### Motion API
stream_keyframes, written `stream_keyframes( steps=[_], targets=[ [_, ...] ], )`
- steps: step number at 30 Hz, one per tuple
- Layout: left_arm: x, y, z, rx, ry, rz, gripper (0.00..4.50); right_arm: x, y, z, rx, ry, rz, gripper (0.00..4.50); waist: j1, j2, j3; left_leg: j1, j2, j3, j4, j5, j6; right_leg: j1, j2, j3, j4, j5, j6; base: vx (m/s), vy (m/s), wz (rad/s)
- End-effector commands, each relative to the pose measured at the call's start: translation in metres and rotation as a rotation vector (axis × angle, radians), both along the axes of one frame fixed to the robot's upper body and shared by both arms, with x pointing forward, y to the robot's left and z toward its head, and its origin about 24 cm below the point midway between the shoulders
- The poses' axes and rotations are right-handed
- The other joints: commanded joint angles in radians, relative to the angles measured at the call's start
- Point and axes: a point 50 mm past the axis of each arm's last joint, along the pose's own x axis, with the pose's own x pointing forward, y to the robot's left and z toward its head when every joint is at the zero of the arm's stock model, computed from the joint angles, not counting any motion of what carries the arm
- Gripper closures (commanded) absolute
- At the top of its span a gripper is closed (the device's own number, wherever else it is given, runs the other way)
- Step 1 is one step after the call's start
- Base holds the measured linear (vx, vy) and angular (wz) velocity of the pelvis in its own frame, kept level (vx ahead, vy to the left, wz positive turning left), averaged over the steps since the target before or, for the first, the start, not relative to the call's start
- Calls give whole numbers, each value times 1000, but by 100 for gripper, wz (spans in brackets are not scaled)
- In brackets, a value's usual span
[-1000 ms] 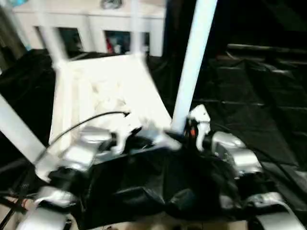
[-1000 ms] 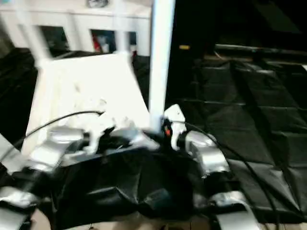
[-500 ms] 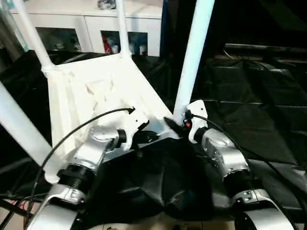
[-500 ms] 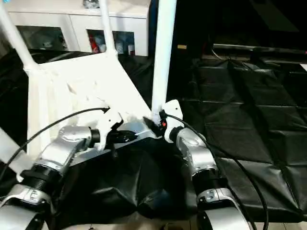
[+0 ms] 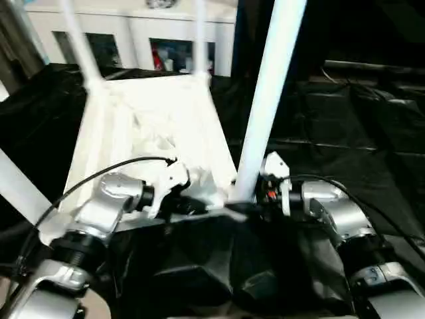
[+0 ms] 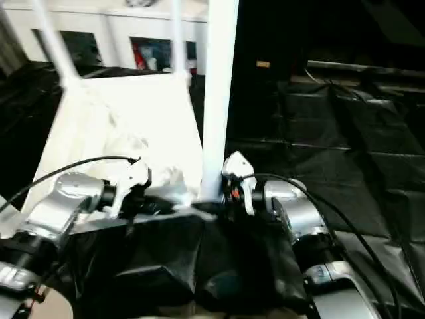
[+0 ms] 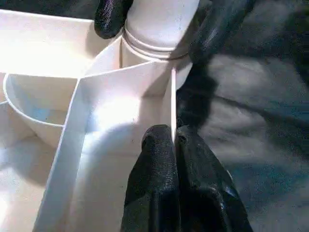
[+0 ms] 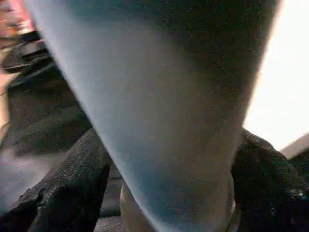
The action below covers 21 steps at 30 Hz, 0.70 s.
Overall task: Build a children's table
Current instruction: Rotate leg to tighten
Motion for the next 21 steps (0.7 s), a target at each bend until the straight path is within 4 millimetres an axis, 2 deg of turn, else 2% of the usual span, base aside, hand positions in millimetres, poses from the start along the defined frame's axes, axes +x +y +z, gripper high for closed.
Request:
stream_keyframes(
  steps=[1,2,4,6,8,13,16,17,18,20,21],
  targets=[
    [-4,-13,9,-52,-12,-98,450,-9,6,-6,2,60,73,109,2,2,-61,-3,-9,21,-65,-198,55,69,-39,16,-63,-179,-246,0,0,0],
    [-5,-11,9,-46,-5,-104,450,-10,5,-5,4,70,84,125,5,2,-61,-1,-8,21,-65,-201,51,67,-39,17,-65,-194,-240,0,0,0],
    [-6,-9,9,-41,2,-110,450,-11,4,-5,3,80,96,129,8,2,-61,-1,-8,21,-66,-206,44,65,-40,17,-66,-212,-233,0,0,0],
    [-7,-7,9,-38,12,-118,450,-12,5,-5,4,93,110,155,14,2,-63,1,-8,21,-66,-198,37,64,-39,18,-64,-200,-233,0,0,0],
    [-8,-8,8,-39,12,-118,450,-15,7,-5,9,107,122,169,13,0,-63,-3,-10,20,-66,-186,35,67,-38,16,-63,-189,-230,0,0,0],
    [-4,-13,8,-55,-16,-79,450,-17,11,-8,11,103,108,182,12,0,-64,-4,-11,21,-64,-175,36,67,-38,17,-61,-173,-231,0,0,0],
    [7,-23,10,-84,-71,29,450,-9,18,-13,7,43,-14,184,11,-3,-62,-4,-13,22,-64,-185,30,65,-40,18,-66,-199,-223,0,0,0],
    [10,-25,11,-86,-80,52,450,-7,20,-14,3,35,-50,186,8,-5,-60,-3,-16,20,-66,-202,19,65,-40,18,-73,-269,-201,0,0,0],
    [10,-26,11,-86,-83,58,450,-5,21,-15,-1,30,-72,188,8,-5,-60,-3,-16,20,-66,-202,19,65,-40,18,-73,-269,-201,0,0,0],
    [15,-35,11,-93,-101,113,450,6,29,-21,-18,-1,-255,195,1,-1,-56,-2,-19,17,-70,-225,-1,59,-41,17,-82,-361,-166,0,0,0],
    [18,-39,11,-96,-110,138,450,10,33,-24,-19,2,-345,196,-6,-3,-57,-7,-20,12,-74,-226,-10,67,-43,14,-82,-396,-146,0,0,0]
  ],
)
